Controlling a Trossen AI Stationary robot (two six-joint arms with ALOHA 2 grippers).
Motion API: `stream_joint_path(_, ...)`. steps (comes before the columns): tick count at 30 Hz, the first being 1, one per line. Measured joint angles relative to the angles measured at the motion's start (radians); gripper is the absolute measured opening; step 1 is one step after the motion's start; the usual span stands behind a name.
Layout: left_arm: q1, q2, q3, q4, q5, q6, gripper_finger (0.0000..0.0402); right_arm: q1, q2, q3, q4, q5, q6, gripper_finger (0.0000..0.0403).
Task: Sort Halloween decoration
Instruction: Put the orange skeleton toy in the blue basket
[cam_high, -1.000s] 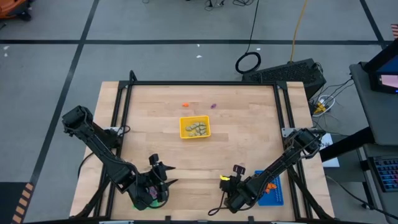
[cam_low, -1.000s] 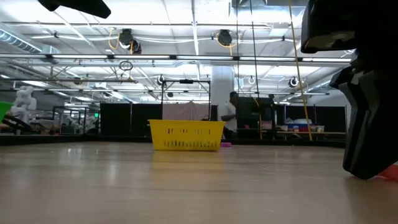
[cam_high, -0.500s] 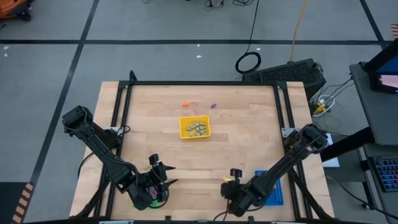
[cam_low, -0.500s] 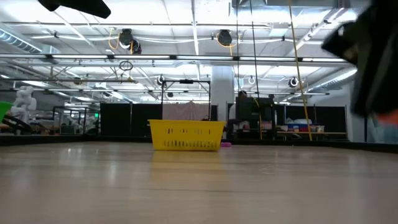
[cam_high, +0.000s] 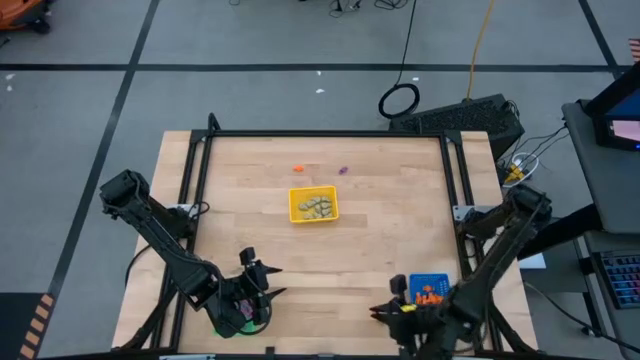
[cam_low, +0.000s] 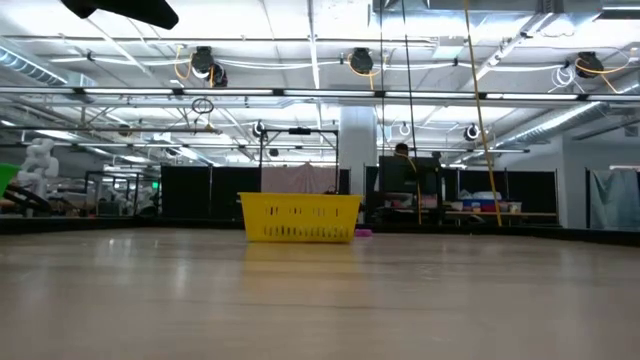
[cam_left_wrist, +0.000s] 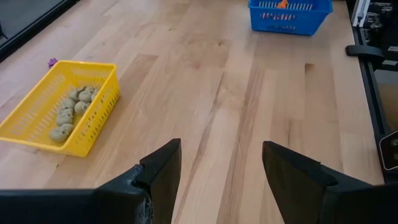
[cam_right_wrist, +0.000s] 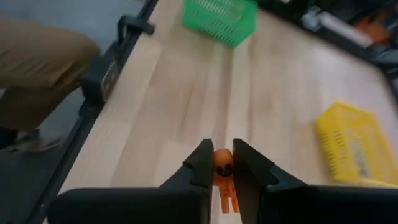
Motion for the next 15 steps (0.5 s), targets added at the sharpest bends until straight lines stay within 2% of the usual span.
stream_joint_path(7, 0.0, 0.0, 0.0, 0.006, -0.013, 0.0, 0.0224, 0.067, -0.008, 0.0, -0.009, 0.179, -0.002, 0.0024)
stream_joint_path(15, 0.0, 0.0, 0.0, 0.006, -0.019, 0.0, 0.0224, 0.086, -0.008, 0.0, -0.007, 0.204, 0.027, 0.0024)
